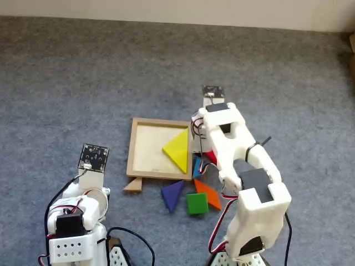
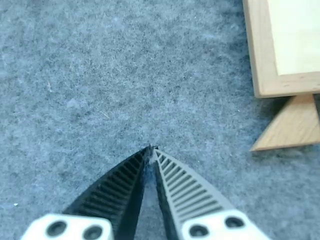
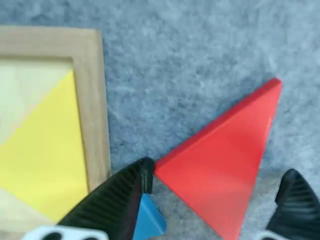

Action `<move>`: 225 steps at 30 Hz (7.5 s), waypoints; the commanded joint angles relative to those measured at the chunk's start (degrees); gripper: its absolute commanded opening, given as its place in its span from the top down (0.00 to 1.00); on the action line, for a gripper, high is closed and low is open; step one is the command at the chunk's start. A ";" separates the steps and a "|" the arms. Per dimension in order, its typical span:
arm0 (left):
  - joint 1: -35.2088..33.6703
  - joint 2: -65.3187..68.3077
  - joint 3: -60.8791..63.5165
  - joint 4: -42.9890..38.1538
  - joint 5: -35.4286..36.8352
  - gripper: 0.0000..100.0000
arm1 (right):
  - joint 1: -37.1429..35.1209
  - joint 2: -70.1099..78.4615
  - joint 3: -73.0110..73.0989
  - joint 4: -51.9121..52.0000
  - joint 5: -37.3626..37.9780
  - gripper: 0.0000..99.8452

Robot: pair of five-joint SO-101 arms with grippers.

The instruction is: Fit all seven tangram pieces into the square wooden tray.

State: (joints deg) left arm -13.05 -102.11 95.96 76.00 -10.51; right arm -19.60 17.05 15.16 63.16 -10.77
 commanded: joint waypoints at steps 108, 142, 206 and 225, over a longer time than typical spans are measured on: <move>-0.40 -1.71 1.19 0.44 0.53 0.99 | 3.65 8.57 -13.32 -16.40 -22.51 0.63; -0.40 -1.71 1.19 0.44 0.53 0.99 | 5.41 8.57 -25.27 9.10 5.19 0.82; -0.40 -1.71 1.19 0.44 0.53 0.99 | -0.48 1.27 -7.78 4.88 6.15 0.64; -0.40 -1.71 1.19 0.44 0.53 0.99 | 0.66 1.36 -7.78 4.79 6.42 0.79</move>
State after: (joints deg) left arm -13.05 -102.11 95.96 76.00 -10.51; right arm -19.25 21.80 7.34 69.67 -5.14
